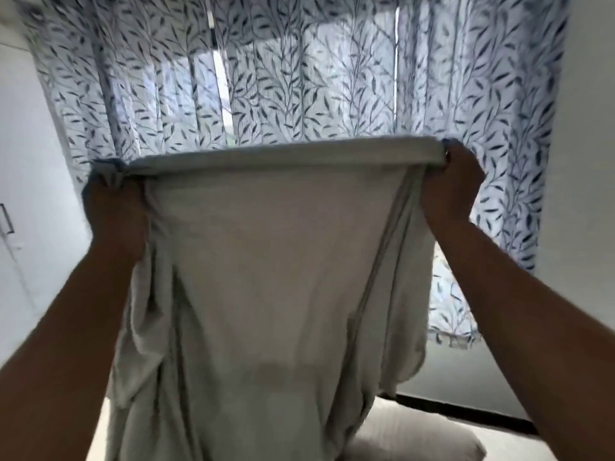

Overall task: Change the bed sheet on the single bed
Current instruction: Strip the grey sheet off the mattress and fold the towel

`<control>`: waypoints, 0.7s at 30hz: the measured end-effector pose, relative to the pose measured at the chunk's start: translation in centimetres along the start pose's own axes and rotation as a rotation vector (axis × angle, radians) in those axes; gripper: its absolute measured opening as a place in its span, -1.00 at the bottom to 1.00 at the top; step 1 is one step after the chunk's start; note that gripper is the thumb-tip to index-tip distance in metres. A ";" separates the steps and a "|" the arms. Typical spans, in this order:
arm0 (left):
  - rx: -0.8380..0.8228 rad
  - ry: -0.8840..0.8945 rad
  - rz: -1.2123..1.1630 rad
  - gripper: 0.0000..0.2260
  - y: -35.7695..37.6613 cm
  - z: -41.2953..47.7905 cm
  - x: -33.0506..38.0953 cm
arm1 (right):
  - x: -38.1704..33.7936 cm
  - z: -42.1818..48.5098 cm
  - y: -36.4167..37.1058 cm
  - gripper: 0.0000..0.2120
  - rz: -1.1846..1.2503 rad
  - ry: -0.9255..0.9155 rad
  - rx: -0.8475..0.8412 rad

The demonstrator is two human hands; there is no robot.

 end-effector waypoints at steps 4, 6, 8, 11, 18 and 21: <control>-0.004 0.071 -0.143 -0.79 3.3 6.2 -1.2 | -1.2 3.9 -2.0 -0.64 -0.147 -0.110 -0.066; -0.015 0.019 -0.122 -0.85 5.2 4.9 -1.0 | 1.6 3.4 -2.5 -0.52 -0.283 -0.079 -0.197; -0.096 -0.003 -0.065 -0.97 7.1 2.7 -1.9 | 4.8 2.2 -3.2 -0.55 -0.356 0.099 -0.293; -0.244 -0.125 0.065 -0.88 10.3 -0.3 -4.0 | 7.3 0.9 -4.0 -0.73 -0.290 0.369 -0.393; -0.485 -0.206 -0.283 -0.91 18.8 -4.9 0.6 | 0.1 5.1 -3.7 -0.61 0.048 0.263 -0.330; -0.866 -0.113 -0.420 -0.66 21.6 -8.3 4.2 | -2.7 4.0 -1.5 -0.61 0.051 0.265 -0.624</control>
Point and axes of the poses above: each hand's wrist, its own z-axis towards the middle knuckle, its own y-axis out of the palm, x = y × z, the point moved 1 cm from there along z, towards the middle knuckle, and after that the axes turned 2 degrees about y, right-handed, at the moved point
